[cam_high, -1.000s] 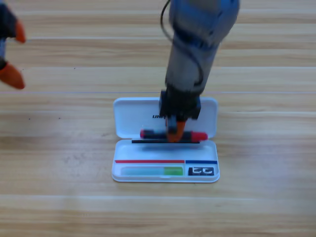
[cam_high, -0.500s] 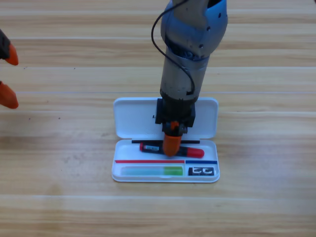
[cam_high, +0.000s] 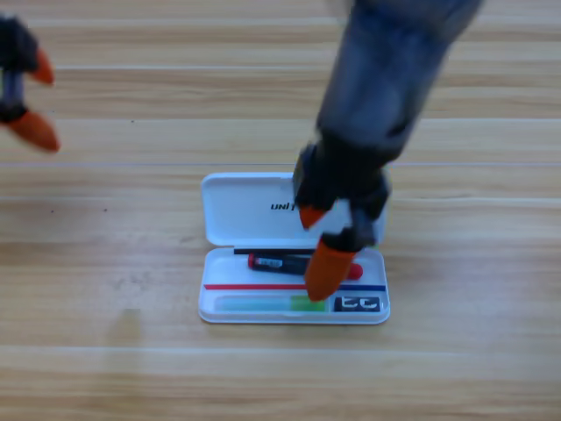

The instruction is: Clean up eraser and pencils

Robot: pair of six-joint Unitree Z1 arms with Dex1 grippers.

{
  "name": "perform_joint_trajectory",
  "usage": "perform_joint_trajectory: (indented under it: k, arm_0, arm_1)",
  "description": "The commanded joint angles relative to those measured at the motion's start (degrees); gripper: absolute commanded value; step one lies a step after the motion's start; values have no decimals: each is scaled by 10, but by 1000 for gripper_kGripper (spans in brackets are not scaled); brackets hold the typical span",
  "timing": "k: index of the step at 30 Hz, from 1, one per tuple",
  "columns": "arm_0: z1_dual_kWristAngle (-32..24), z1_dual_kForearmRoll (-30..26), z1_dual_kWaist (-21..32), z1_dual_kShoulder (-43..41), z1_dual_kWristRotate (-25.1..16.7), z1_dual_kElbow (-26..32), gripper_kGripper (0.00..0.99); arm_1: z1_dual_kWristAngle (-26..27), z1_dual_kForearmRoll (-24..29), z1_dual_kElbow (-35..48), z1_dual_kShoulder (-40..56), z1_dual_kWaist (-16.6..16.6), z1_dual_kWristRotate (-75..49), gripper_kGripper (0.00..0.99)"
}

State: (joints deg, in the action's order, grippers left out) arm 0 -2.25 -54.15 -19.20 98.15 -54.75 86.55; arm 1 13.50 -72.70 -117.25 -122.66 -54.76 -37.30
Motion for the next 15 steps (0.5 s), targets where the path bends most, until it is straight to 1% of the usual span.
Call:
perform_joint_trajectory:
  k: [1, 3, 5, 7, 9, 12, 15]
  arm_0:
    - [-22, 33, 27, 73, 14, 27, 868]
    - [-42, 45, 37, 96, 16, 42, 833]
    - [-78, 54, 55, 123, 35, 63, 825]
    - [-120, 56, 71, 158, 37, 95, 742]
    - [-147, 56, 81, 191, 37, 132, 650]
    - [-192, 55, 92, 230, 37, 186, 440]
    - [-241, 52, 103, 266, 41, 237, 156]
  arm_1:
    - [31, 23, 62, 145, -33, 29, 917]
    - [29, 70, 96, 184, -32, 55, 920]
    - [29, 122, 142, 224, -29, 79, 943]
    - [32, 167, 190, 261, -27, 99, 950]
    - [32, 200, 233, 292, -25, 113, 962]
    - [32, 229, 281, 336, -21, 126, 966]
    - [35, 248, 317, 373, -12, 134, 976]
